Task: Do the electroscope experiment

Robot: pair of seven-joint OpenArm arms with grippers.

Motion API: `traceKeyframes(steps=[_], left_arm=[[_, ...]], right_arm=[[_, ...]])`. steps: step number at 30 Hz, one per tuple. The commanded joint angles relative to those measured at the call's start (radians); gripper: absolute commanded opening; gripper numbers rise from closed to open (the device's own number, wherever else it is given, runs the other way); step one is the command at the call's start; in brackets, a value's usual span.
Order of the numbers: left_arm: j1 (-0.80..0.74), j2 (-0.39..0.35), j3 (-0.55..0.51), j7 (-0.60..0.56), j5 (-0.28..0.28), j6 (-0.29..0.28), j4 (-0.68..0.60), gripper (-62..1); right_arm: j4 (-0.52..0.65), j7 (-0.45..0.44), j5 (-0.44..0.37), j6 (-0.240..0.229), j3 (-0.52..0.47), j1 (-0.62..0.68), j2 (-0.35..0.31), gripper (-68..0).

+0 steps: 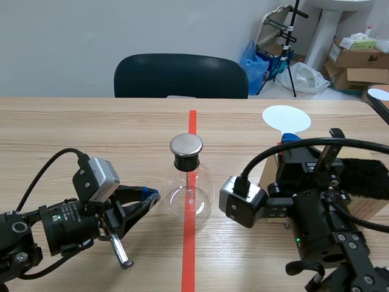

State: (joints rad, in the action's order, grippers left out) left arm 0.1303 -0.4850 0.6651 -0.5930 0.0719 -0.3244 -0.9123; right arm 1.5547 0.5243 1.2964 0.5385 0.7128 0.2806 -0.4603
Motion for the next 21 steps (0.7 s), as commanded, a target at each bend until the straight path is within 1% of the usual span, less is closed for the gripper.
traceKeyframes(steps=[1, 4, 6, 9, 11, 14, 15, 18, 19, 21], left_arm=[[0.003, 0.005, -0.003, -0.016, 0.009, 0.000, -0.021, -57.7], [0.003, 0.005, -0.003, -0.016, 0.009, 0.000, -0.021, -57.7], [0.003, 0.005, -0.003, -0.016, 0.009, 0.000, -0.021, -57.7], [0.003, 0.005, -0.003, -0.016, 0.009, 0.000, -0.021, -57.7], [0.003, 0.005, -0.003, -0.016, 0.009, 0.000, -0.021, -57.7], [0.003, 0.005, -0.003, -0.016, 0.009, 0.000, -0.021, -57.7], [0.003, 0.005, -0.003, -0.016, 0.009, 0.000, -0.021, -57.7], [0.003, 0.005, -0.003, -0.016, 0.009, 0.000, -0.021, -57.7], [0.003, 0.005, -0.003, -0.016, 0.009, 0.000, -0.021, -57.7], [0.003, 0.005, -0.003, -0.016, 0.009, 0.000, -0.021, -57.7]], right_arm=[[0.006, 0.001, 0.005, 0.012, -0.006, -0.012, -0.013, -66.6], [0.006, 0.001, -0.005, 0.017, -0.006, -0.009, -0.013, -66.6], [0.017, 0.001, -0.026, 0.023, -0.007, -0.002, -0.013, -66.6], [0.061, -0.010, -0.037, 0.023, -0.042, 0.043, -0.019, -66.7], [0.094, -0.048, -0.038, 0.022, -0.092, 0.094, -0.021, -66.7], [0.139, -0.132, -0.042, 0.023, -0.188, 0.185, -0.021, -66.7], [0.149, -0.163, -0.045, 0.037, -0.221, 0.214, -0.021, -66.7], [0.161, -0.257, -0.052, 0.119, -0.326, 0.297, -0.010, -66.7], [0.161, -0.288, -0.053, 0.140, -0.362, 0.322, 0.000, -66.7], [0.161, -0.349, -0.065, 0.163, -0.438, 0.365, 0.023, -66.7]])
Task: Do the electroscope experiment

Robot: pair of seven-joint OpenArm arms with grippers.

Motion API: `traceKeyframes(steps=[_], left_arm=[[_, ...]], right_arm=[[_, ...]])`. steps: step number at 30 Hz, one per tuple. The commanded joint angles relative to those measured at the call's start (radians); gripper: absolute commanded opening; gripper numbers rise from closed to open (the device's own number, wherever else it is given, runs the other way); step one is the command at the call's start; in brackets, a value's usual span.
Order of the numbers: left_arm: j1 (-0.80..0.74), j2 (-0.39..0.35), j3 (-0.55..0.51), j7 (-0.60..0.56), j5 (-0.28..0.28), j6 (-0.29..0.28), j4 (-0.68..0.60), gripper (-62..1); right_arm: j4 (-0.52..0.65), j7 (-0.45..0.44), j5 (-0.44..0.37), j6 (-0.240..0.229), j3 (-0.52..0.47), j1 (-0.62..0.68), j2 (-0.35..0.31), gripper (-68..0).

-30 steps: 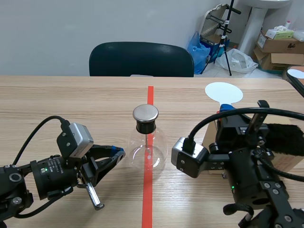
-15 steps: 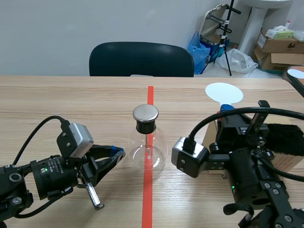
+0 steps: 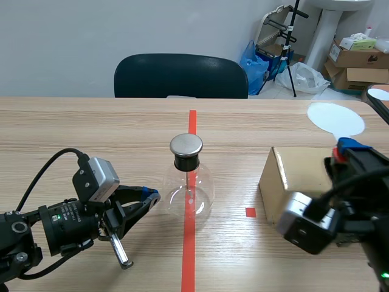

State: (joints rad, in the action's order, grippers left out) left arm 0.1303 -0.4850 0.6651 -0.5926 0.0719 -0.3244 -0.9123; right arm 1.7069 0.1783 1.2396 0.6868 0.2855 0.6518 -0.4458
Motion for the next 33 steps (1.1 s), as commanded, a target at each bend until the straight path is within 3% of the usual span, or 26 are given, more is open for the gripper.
traceKeyframes(steps=[1, 6, 14, 26, 28, 33], left_arm=[[0.003, 0.005, -0.003, -0.016, 0.009, 0.000, -0.021, -57.7], [0.003, 0.005, -0.003, -0.016, 0.009, 0.000, -0.021, -57.7], [-0.001, -0.018, -0.007, -0.019, 0.010, 0.000, -0.029, -57.7], [-0.260, -0.167, -0.223, -0.093, -0.016, -0.023, -0.256, -57.7], [-0.318, -0.195, -0.270, -0.092, -0.016, -0.075, -0.305, -57.7], [-0.470, -0.243, -0.420, -0.093, -0.013, -0.269, -0.433, -57.7]], right_arm=[[0.009, -0.034, -0.019, 0.025, -0.046, 0.013, 0.019, -66.7], [0.006, -0.203, -0.094, 0.096, -0.207, 0.076, 0.072, -66.7], [-0.076, -0.427, -0.171, 0.096, -0.367, 0.063, 0.141, -66.7], [-0.320, -0.552, -0.204, 0.096, -0.410, -0.104, 0.158, -66.7], [-0.359, -0.570, -0.204, 0.096, -0.410, -0.129, 0.158, -66.7], [-0.438, -0.618, -0.203, 0.096, -0.409, -0.176, 0.167, -66.7]])
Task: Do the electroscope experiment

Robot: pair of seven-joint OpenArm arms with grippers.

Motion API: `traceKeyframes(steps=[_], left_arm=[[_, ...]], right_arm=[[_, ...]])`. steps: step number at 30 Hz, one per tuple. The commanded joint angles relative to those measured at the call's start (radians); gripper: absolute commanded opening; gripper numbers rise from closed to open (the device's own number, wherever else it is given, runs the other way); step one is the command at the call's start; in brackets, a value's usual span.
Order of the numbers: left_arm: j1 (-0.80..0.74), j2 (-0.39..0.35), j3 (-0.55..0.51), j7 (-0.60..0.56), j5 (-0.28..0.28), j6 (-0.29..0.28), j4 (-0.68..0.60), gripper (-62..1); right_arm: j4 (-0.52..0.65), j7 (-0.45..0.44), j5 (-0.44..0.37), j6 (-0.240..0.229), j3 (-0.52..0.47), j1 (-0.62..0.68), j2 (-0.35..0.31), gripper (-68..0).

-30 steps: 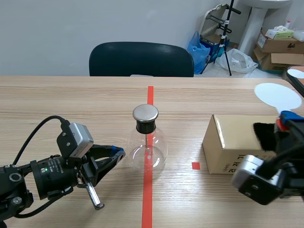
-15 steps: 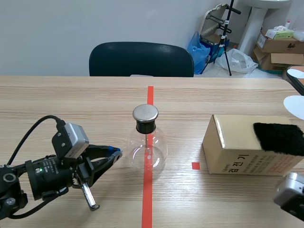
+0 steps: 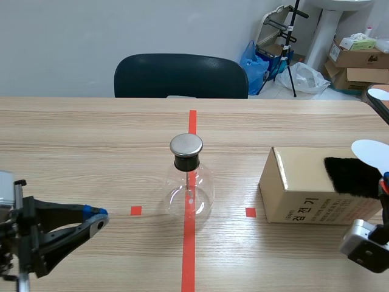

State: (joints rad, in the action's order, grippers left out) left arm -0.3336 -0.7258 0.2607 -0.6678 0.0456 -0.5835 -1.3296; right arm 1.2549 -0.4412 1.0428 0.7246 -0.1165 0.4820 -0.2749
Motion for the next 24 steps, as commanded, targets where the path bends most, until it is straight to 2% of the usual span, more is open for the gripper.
traceKeyframes(steps=[1, 3, 8, 12, 17, 24], left_arm=[[-0.037, -0.007, -0.048, -0.018, 0.014, -0.043, -0.043, -57.7], [-0.099, -0.010, -0.121, -0.018, 0.014, -0.109, -0.099, -57.7], [-0.254, -0.008, -0.288, -0.031, 0.018, -0.113, -0.236, -57.8], [-0.350, -0.003, -0.391, -0.100, 0.017, -0.113, -0.313, -57.7], [-0.419, -0.003, -0.449, -0.100, 0.016, -0.113, -0.359, -57.7], [-0.453, -0.003, -0.458, -0.100, 0.012, -0.113, -0.363, -57.7]], right_arm=[[0.003, -0.003, -0.004, 0.058, -0.007, -0.012, 0.003, -66.7], [-0.013, -0.008, 0.000, 0.058, -0.007, -0.019, 0.015, -66.7], [-0.019, -0.009, 0.021, 0.058, -0.008, -0.018, 0.051, -66.7], [-0.025, -0.006, 0.043, 0.058, -0.008, -0.016, 0.068, -66.7], [-0.053, -0.007, 0.050, 0.058, -0.008, -0.012, 0.071, -66.7], [-0.057, -0.007, 0.032, 0.058, -0.008, 0.017, 0.070, -66.7]])
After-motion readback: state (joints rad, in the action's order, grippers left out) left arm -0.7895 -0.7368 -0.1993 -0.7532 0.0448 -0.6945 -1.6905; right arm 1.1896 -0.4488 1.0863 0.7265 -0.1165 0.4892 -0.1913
